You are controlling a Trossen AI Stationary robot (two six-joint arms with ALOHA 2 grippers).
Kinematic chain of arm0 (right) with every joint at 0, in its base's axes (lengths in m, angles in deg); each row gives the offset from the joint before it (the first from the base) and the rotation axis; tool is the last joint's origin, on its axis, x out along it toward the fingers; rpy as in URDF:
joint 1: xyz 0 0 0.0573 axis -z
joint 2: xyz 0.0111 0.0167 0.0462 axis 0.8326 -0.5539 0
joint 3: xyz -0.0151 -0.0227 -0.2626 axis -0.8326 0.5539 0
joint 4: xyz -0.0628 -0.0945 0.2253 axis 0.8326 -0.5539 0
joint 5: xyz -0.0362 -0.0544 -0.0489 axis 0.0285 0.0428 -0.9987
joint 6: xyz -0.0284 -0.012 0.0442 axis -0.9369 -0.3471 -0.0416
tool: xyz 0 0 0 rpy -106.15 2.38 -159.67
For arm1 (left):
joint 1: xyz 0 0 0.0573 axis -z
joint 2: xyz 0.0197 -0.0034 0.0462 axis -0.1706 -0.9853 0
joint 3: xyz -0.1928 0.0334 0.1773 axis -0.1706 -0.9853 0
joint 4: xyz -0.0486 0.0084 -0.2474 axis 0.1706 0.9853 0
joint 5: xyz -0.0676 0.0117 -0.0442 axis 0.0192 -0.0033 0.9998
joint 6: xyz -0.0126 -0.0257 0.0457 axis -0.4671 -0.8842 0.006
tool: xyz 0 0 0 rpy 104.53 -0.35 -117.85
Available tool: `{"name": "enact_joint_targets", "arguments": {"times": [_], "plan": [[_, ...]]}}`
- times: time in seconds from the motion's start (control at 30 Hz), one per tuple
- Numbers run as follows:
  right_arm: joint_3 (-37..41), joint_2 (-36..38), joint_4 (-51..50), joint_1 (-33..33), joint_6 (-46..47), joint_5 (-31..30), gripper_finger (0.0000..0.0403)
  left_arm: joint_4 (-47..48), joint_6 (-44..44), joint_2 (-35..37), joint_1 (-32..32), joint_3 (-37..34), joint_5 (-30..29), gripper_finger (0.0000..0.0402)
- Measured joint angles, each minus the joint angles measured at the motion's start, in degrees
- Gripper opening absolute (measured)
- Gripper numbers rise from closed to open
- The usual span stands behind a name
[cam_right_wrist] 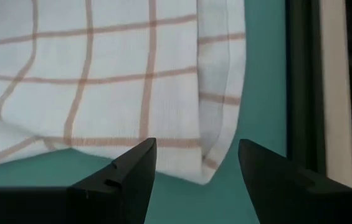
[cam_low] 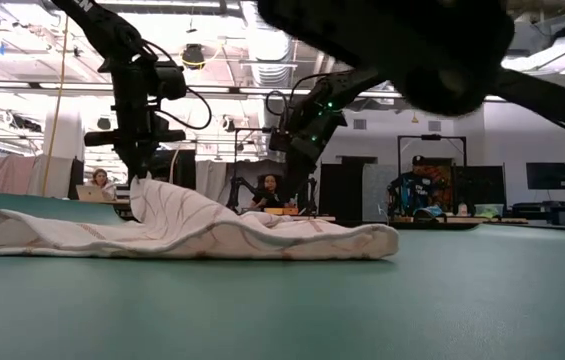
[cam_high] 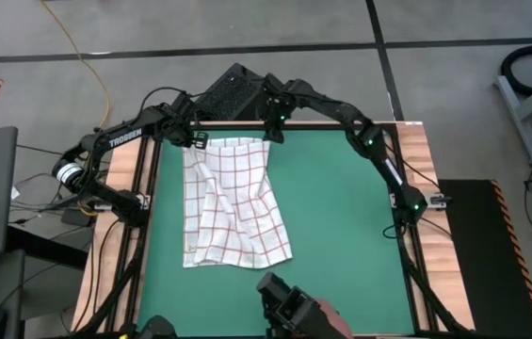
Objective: Roll towel into tight, uniform cylinder
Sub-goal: Roll the white towel
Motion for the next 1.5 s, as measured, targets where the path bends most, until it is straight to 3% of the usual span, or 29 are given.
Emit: {"name": "enact_joint_targets", "arguments": {"times": [0.5, 0.6, 0.77, 1.07, 1.5], "plan": [[0.1, -4.7, 1.1, 0.4, 1.6, -4.2, 0.0245, -0.2, -0.1, 0.0, 0.0, 0.0, 2.5, 0.0000], [0.0, -4.5, 1.0, 0.3, -0.1, -4.2, 0.0217, -0.2, -0.1, 0.0, 0.0, 0.0, 2.5, 0.0000], [0.0, -4.5, -0.2, 0.2, -0.7, -1.6, 0.0137, -0.4, -0.1, 0.0, 0.0, 0.0, 2.5, 0.0000], [0.0, -4.5, -1.1, -0.5, -4.3, -2.9, 0.0015, -0.5, 0.0, 0.0, 0.0, 0.0, 2.6, 0.0000], [-0.1, -2.8, -2.2, 0.3, -4.8, -5.9, 0.0007, -0.5, 0.5, 0.0, 0.0, 0.0, 2.7, 0.0000]]}}
